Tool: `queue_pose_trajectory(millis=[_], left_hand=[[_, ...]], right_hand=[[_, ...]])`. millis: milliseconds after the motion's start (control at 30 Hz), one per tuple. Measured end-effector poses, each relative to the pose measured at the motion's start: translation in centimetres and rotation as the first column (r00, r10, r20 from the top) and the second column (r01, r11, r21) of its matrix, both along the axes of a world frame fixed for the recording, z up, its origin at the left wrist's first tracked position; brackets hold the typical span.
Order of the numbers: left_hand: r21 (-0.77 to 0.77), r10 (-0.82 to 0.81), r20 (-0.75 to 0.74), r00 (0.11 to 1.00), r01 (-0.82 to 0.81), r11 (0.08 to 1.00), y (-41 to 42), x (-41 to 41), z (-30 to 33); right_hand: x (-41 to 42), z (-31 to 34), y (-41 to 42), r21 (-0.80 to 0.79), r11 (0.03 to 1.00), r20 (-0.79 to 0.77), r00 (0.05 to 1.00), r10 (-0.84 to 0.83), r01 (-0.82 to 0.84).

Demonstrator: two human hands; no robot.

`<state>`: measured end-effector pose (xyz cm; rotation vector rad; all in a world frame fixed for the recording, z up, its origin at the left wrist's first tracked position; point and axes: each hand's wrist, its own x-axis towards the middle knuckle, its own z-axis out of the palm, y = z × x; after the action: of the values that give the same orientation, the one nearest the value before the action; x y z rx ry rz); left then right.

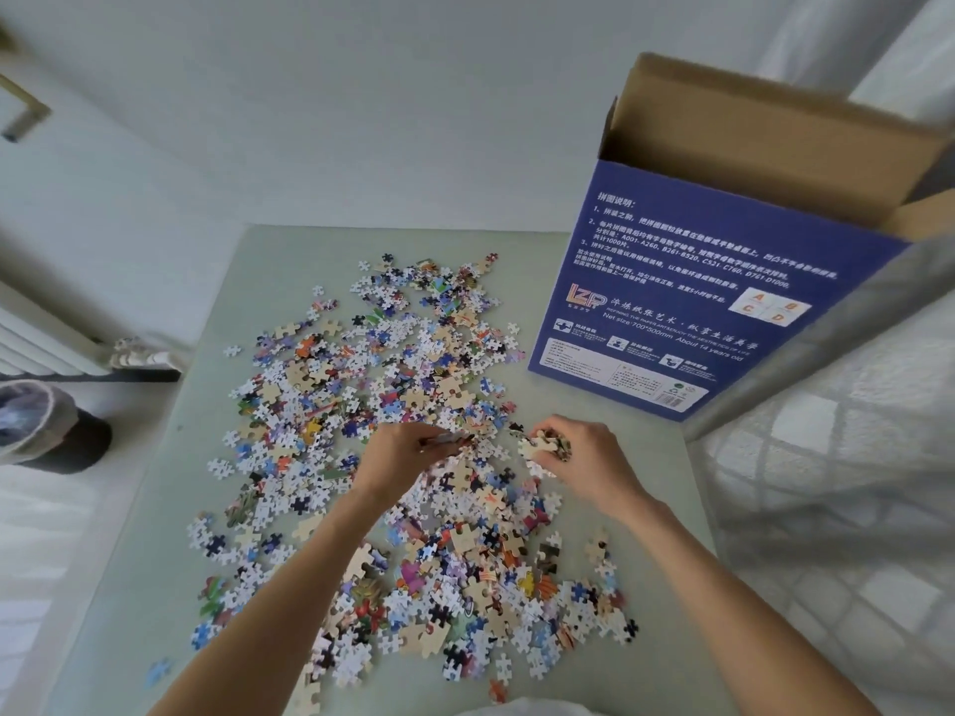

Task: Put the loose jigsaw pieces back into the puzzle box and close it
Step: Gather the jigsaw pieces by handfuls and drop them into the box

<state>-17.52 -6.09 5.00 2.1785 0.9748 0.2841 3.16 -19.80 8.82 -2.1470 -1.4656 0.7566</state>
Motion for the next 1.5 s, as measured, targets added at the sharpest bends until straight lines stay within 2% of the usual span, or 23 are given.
queue_pose_trajectory(millis=[133, 233, 367, 467, 567, 667, 767, 933, 1100, 1300, 1367, 1433, 1500], left_hand=[[0.136, -0.079, 0.212, 0.974, 0.051, 0.989, 0.6, 4.1, 7.4], [0.231, -0.145, 0.306, 0.941, 0.075, 0.97, 1.5, 8.1, 13.6], [0.355, -0.247, 0.416, 0.875, 0.093, 0.93, 3.2, 13.8, 20.6], [0.435, -0.309, 0.433, 0.847, 0.103, 0.894, 4.6, 17.9, 24.7], [0.489, -0.347, 0.43, 0.833, 0.109, 0.866, 5.7, 21.4, 27.5], [0.486, -0.376, 0.419, 0.826, 0.146, 0.862, 6.0, 23.9, 28.1], [0.473, -0.397, 0.36, 0.844, 0.202, 0.858, 6.2, 25.7, 26.7], [0.457, -0.41, 0.118, 0.904, 0.318, 0.831, 6.1, 28.1, 24.7], [0.414, -0.454, -0.004, 0.891, 0.414, 0.811, 6.4, 29.3, 24.0], [0.545, -0.529, -0.033, 0.848, 0.459, 0.702, 6.2, 28.1, 23.6], [0.586, -0.534, -0.02, 0.845, 0.443, 0.678, 6.2, 27.6, 23.1], [0.634, -0.527, 0.007, 0.85, 0.403, 0.659, 6.2, 26.9, 22.7], [0.741, -0.536, 0.076, 0.841, 0.312, 0.594, 6.1, 26.3, 22.4]], right_hand=[[4.2, 9.6, 0.2, 0.209, 0.977, 0.028, 0.999, -0.041, 0.035], [8.2, 16.9, 0.7, 0.424, 0.901, 0.101, 0.984, -0.15, 0.094], [14.6, 22.9, 2.5, 0.564, 0.814, 0.168, 0.947, -0.274, 0.136], [18.2, 24.2, 3.6, 0.569, 0.813, 0.191, 0.942, -0.277, 0.124], [20.3, 23.4, 4.3, 0.47, 0.883, 0.343, 0.921, -0.187, 0.004], [21.4, 21.7, 4.2, 0.436, 0.897, 0.348, 0.933, -0.093, -0.073], [21.7, 20.3, 3.9, 0.372, 0.925, 0.338, 0.939, -0.062, -0.073], [22.2, 19.5, 3.6, 0.33, 0.944, 0.301, 0.949, -0.091, -0.014], [22.4, 19.3, 3.5, 0.336, 0.939, 0.237, 0.959, -0.159, 0.072], [21.6, 19.7, 3.4, 0.364, 0.929, 0.183, 0.974, -0.138, 0.063], [21.3, 19.8, 3.6, 0.393, 0.919, 0.214, 0.968, -0.133, 0.039], [20.9, 19.7, 3.8, 0.489, 0.872, 0.307, 0.937, -0.164, -0.008], [20.0, 19.3, 3.7, 0.638, 0.767, 0.397, 0.883, -0.25, -0.07]])
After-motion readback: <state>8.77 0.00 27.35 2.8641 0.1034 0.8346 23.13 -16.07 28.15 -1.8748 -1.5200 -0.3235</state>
